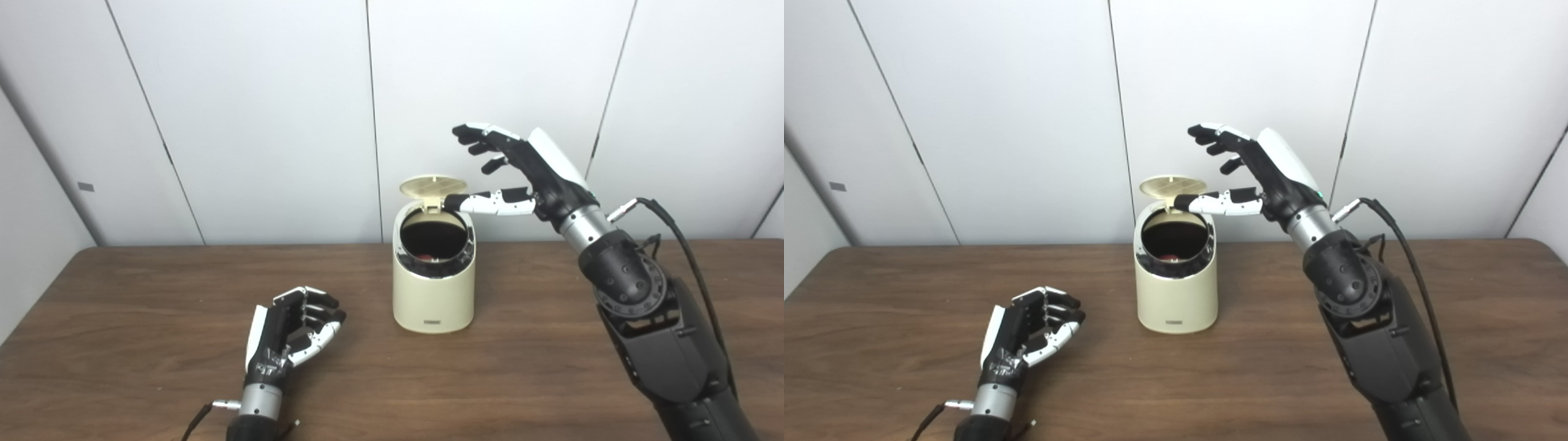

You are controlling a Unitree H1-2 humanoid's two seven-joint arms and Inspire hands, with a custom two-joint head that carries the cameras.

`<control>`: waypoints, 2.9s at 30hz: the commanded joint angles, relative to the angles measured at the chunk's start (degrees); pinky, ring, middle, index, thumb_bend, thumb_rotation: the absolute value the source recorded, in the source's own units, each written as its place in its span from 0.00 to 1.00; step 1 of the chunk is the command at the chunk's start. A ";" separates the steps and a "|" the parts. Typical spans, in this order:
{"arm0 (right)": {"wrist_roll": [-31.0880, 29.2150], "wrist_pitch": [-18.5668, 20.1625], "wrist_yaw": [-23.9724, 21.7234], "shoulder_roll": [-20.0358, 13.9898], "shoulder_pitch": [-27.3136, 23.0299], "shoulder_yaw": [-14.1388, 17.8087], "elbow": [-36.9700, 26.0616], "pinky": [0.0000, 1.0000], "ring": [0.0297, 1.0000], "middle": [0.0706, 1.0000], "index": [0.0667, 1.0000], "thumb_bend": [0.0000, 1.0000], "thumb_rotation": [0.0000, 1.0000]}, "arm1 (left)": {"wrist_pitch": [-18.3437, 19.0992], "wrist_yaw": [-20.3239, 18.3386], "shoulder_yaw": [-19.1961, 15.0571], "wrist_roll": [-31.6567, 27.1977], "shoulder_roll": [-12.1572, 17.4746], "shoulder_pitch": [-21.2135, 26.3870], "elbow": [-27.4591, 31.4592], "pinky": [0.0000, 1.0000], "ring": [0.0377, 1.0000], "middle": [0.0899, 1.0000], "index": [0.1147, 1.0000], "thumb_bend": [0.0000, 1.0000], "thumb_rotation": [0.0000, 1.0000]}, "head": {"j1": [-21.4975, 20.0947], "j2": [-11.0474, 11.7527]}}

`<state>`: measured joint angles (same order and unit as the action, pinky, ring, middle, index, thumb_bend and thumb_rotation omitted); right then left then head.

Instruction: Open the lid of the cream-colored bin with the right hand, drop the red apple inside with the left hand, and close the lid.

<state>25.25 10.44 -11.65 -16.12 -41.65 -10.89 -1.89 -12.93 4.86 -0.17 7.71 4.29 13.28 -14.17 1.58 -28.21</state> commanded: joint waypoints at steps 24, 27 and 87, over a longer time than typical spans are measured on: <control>14.65 -4.67 -12.86 -7.86 -6.00 -11.23 -2.33 0.87 0.95 0.79 0.77 0.68 0.64 | -2.26 1.12 0.25 0.91 -1.80 -1.32 -4.71 0.41 0.49 0.54 0.43 0.49 0.05 | 1.35 -0.67; 15.15 -5.21 -12.95 -7.87 -5.61 -11.03 -3.02 0.89 0.96 0.79 0.77 0.68 0.62 | -2.09 1.00 0.14 0.52 -2.01 -1.29 -4.54 0.41 0.49 0.54 0.43 0.50 0.05 | 1.35 -0.67; 21.69 -15.54 -15.82 -8.85 2.32 -12.06 -5.91 0.96 0.91 0.75 0.74 0.70 0.58 | 0.74 0.72 -0.36 1.10 -1.50 -2.23 -0.39 0.40 0.49 0.54 0.43 0.50 0.06 | 1.87 -3.91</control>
<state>46.03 -4.11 -27.03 -24.08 -37.54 -22.69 -7.50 -12.27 4.86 -0.74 8.78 3.59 13.48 -13.95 3.43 -32.08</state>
